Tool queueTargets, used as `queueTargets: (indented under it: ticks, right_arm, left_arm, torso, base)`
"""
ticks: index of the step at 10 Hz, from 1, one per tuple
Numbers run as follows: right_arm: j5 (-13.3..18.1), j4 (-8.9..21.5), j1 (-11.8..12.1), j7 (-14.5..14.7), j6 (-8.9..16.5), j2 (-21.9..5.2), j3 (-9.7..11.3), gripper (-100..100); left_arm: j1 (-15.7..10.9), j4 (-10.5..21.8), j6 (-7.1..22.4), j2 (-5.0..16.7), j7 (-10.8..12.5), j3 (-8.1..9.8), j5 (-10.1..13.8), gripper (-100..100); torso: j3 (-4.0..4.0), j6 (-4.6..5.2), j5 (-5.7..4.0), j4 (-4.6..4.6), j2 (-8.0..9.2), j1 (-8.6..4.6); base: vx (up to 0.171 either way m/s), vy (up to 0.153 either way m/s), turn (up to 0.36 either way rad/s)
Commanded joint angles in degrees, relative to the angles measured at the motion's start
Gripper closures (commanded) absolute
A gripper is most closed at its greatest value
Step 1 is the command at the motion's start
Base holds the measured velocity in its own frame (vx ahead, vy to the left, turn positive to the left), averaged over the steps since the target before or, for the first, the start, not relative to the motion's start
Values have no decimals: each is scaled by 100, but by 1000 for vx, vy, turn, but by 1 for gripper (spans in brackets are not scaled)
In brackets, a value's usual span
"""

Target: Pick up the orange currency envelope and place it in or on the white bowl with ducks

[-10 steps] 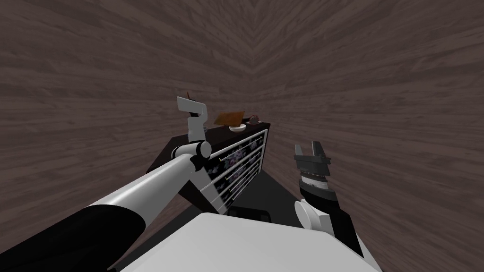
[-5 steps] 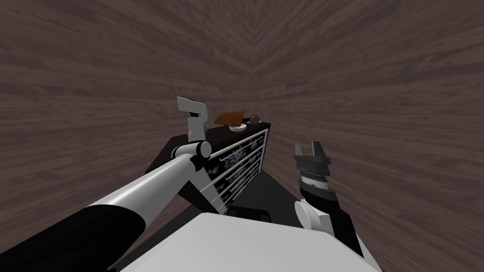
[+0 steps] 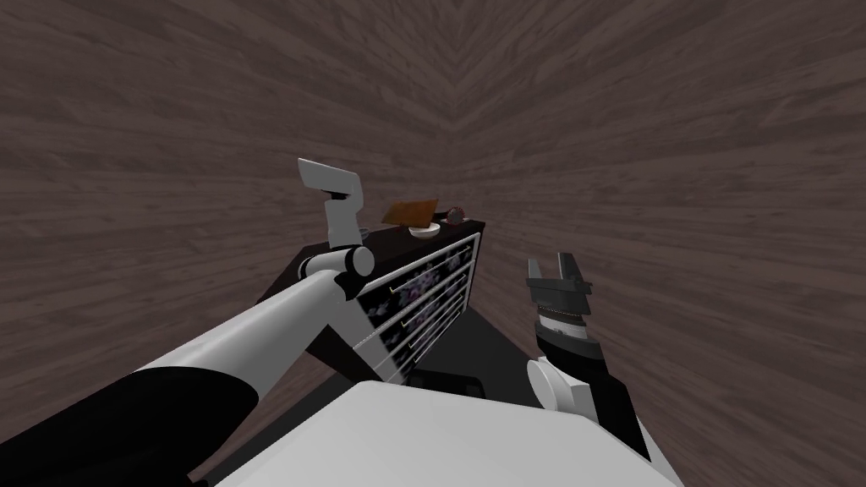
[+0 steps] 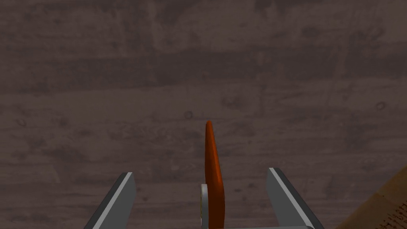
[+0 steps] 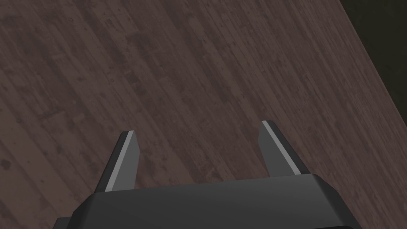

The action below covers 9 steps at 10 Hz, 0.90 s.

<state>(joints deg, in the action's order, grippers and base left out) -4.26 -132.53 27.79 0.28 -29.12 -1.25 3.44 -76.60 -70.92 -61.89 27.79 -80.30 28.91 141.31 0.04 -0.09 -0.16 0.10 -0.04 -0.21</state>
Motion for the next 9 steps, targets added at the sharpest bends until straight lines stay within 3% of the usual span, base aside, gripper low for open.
queueTargets:
  ticks: [1, 3, 4, 9]
  right_arm:
    - [0, 0, 0, 0, 0, 0, 0, 0]
    - [0, 0, 0, 0, 0, 0, 0, 0]
    - [0, 0, -1, 0, 0, 0, 0, 0]
    - [0, 0, -1, 0, 0, 0, 0, 0]
  left_arm:
    - [-136, -23, -151, 129, -212, 11, 149, -100]
    - [-154, -39, -165, 146, -234, 14, 170, -100]
    - [-163, -45, -190, 152, -262, 14, 178, 0]
    - [-162, -44, -187, 150, -259, 14, 177, 0]
  torso:
    - [0, 0, 0, 0, 0, 0]
    - [3, 0, 0, 1, 5, 0]
    - [7, 1, 2, 2, 14, 5]
    - [15, 0, 3, 6, 27, 11]
  base:
    - [66, -26, 13]
    - [40, -18, 9]
    - [0, 0, 0]
    - [0, 0, 0]
